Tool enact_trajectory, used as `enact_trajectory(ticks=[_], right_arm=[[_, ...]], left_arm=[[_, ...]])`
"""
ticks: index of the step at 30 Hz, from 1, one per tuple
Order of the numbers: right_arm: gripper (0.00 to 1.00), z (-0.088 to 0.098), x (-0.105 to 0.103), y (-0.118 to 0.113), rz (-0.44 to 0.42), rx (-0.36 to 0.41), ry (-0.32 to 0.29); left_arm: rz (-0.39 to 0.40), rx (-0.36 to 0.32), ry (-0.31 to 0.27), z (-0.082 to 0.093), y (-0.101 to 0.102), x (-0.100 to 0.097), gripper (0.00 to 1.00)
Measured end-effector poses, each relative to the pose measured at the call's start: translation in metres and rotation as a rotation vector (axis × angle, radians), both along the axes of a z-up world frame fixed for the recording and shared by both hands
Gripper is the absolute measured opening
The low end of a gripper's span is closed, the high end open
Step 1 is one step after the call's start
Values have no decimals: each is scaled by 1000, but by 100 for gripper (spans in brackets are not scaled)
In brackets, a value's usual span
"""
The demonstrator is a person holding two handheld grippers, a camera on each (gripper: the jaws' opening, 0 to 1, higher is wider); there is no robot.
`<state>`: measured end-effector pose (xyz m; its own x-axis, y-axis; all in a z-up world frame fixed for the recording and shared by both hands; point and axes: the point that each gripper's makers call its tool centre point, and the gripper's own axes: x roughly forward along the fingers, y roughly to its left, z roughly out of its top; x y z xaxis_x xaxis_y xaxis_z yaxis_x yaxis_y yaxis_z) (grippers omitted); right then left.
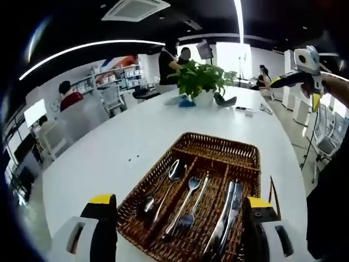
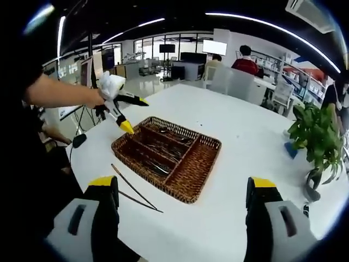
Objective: Arrange the knives, forks, and spoons in their matching storage slots by inserting each utensil handle-first until every utensil is classified and aligned in the correct compartment
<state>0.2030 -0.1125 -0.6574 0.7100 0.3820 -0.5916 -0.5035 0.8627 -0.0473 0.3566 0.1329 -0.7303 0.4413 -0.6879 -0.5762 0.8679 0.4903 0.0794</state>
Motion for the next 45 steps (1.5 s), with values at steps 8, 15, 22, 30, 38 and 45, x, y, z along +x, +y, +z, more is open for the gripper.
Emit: enact_trajectory(ticks=[8,15,22,30,38,45], right_arm=[[99,1,3,-4,39,7,-13],[99,1,-2,-12,66,4,-17],[99,3,-6,-21,86,23,-36],[99,1,-14,-31,116,26,-47],[99,4,-19,-35,110,39,-53],[99,0,-25,-40,88,54,-44]], left_arm=[[145,-63,19,25,31,-25,100],[216,-87,11,39,45,-56,100],[279,-117,14,42,47,-94,100],[306,-123,13,42,52,-129,100],[331,-110,-10,43,69,-149,100],[336,-147,7,53,71,-163,100]])
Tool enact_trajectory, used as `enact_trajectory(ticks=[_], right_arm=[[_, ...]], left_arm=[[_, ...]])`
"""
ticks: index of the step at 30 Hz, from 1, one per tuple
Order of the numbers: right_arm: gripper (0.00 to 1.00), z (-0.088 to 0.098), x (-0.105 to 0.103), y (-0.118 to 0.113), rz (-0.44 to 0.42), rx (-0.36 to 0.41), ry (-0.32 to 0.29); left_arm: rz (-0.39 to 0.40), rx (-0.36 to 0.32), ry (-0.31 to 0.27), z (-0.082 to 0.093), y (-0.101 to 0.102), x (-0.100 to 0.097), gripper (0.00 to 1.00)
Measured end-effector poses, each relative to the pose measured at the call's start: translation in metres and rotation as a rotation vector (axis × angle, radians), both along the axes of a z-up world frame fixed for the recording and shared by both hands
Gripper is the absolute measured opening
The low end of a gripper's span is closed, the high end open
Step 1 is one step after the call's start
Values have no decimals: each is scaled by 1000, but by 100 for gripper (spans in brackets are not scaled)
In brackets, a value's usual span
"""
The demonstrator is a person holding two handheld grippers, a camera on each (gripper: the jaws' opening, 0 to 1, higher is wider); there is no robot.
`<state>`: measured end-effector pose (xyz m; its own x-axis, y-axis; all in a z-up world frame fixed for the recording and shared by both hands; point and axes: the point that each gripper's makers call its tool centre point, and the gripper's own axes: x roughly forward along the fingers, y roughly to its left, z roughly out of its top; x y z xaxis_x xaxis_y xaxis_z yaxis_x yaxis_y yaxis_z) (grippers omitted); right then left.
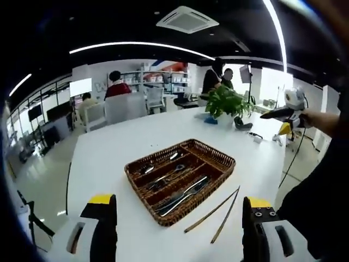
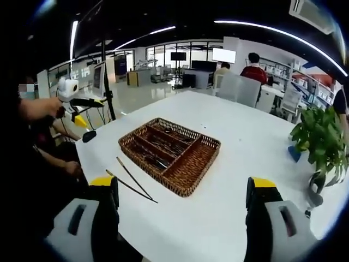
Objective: Arrange the knives, forks, and spoons in their matching storage slots by inserting each utensil handle-first until every utensil is classified and aligned in the correct compartment
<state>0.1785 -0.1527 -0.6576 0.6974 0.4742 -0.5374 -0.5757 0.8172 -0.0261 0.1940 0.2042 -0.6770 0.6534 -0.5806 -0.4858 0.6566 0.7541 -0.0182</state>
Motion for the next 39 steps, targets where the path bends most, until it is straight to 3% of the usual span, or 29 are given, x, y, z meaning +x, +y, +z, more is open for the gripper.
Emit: enact_trajectory(ticks=[9,25,39], right_arm=[[99,8,6,1,7,-19,-22],[99,8,13,5,12,-17,-23],[99,7,22,47,121,-14,-27]], left_arm=[[-11,-3,-12,4,2,4,100],[-12,16,-16,6,2,-1,100],[9,27,-18,7,15,-5,100]])
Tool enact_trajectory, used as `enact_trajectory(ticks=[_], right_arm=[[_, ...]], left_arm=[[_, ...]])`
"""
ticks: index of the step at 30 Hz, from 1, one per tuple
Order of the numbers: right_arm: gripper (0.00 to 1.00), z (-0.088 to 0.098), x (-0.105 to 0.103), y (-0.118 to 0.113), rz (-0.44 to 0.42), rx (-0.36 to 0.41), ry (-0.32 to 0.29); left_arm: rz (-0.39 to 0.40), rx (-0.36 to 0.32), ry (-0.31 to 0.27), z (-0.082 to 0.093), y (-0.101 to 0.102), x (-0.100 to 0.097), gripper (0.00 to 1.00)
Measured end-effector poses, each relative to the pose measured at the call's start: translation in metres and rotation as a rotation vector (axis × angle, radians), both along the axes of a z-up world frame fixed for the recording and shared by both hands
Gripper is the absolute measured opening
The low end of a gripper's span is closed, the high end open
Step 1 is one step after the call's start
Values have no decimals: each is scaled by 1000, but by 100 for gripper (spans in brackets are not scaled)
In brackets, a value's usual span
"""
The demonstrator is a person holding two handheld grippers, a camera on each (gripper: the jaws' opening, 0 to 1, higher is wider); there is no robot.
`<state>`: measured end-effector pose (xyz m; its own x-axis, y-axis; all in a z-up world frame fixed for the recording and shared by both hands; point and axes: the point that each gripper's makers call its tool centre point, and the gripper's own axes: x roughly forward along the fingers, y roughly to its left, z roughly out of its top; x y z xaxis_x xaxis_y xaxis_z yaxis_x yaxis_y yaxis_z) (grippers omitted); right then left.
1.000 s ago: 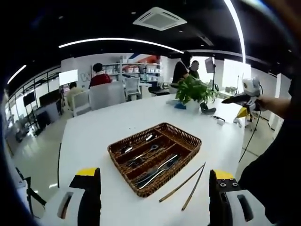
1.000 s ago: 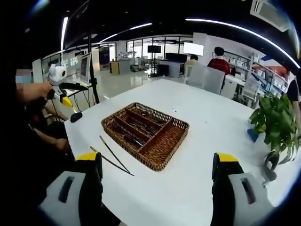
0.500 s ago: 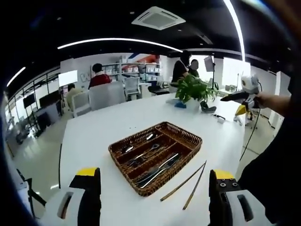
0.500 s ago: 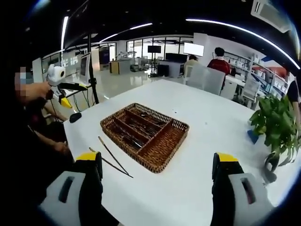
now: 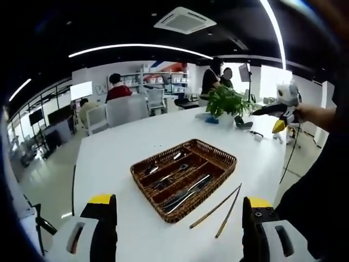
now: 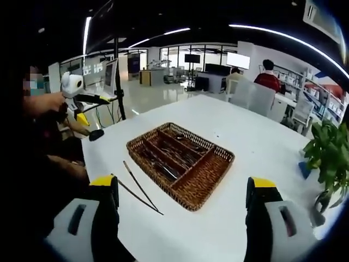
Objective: Arrange the knives, forks, and spoons in their matching storage slots by inserting each utensil handle-first until every utensil is classified and aligned in the correct compartment
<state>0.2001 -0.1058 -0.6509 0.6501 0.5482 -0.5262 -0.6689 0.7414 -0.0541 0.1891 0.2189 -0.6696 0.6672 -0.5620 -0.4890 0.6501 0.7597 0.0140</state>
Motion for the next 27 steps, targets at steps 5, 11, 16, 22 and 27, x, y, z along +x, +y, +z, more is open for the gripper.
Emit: enact_trajectory(ticks=[5,11,16,22,27], right_arm=[[99,-1,6,19,48,2,5],[98,-4,7,50,136,10,4],[98,-3,7,79,212,47,-3],[96,-8,13,104,269,1,-6],[95,-12,16,127,332,-19,-4]], left_arm=[[-1,18,5,0,4,-4,100],[-8,25,-6,7,4,-10,100],[-13,22,-8,10,4,-15,100],[-5,10,-9,8,7,-19,100],[10,1,-6,3,14,-17,100]])
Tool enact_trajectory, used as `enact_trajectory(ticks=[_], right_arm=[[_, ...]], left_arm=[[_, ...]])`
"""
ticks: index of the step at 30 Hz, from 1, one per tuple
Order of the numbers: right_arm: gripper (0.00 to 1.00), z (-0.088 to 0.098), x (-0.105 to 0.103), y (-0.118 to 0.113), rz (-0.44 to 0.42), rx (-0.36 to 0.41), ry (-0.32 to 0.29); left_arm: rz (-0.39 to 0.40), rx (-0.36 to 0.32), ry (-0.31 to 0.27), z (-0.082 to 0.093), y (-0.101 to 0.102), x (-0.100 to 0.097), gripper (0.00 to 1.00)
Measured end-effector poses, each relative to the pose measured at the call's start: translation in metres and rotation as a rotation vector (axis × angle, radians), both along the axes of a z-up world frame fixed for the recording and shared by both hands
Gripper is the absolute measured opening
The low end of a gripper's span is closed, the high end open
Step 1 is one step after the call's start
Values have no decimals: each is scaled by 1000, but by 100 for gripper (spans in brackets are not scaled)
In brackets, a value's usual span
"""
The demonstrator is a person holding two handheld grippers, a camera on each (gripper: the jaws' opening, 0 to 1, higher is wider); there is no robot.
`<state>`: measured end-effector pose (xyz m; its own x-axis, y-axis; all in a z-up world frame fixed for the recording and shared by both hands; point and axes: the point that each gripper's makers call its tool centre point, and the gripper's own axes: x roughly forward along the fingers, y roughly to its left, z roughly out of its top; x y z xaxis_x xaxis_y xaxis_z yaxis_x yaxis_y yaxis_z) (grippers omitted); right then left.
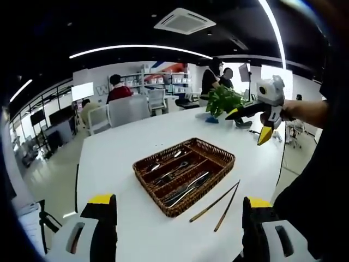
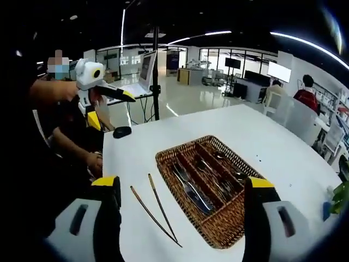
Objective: Arrange the knives, forks, and spoons in their matching storage slots by inserting each utensil handle-first until every utensil is classified and aligned in the correct compartment
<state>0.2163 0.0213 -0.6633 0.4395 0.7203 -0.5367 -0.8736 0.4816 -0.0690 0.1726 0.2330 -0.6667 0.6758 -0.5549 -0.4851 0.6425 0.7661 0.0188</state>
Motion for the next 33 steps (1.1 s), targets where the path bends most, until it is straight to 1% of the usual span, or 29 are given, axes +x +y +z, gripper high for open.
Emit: enact_trajectory(ticks=[3,4,5,6,9,12,17,26,31,33], right_arm=[[93,-4,2,10,25,-10,3],[91,-4,3,12,24,-9,0],[88,-2,6,16,31,-1,-24],[86,-3,6,20,37,6,-20],[89,-5,6,29,47,20,0],[87,-9,5,39,74,11,2],[83,-17,3,55,112,32,23],[81,-37,-1,81,167,22,58],[80,-48,-8,95,208,38,89],[79,-53,-9,99,215,29,91]], left_arm=[[4,0,0,0,2,0,100],[3,0,-1,0,2,0,100],[4,-1,-2,0,2,0,100],[5,-2,-3,1,2,0,100],[9,-2,-3,0,4,0,100],[14,-2,-3,0,6,0,100],[20,-1,2,-2,9,-3,100],[21,-5,15,-4,12,-6,100],[31,-3,20,-5,22,-6,100],[36,-1,24,-6,25,-7,100]])
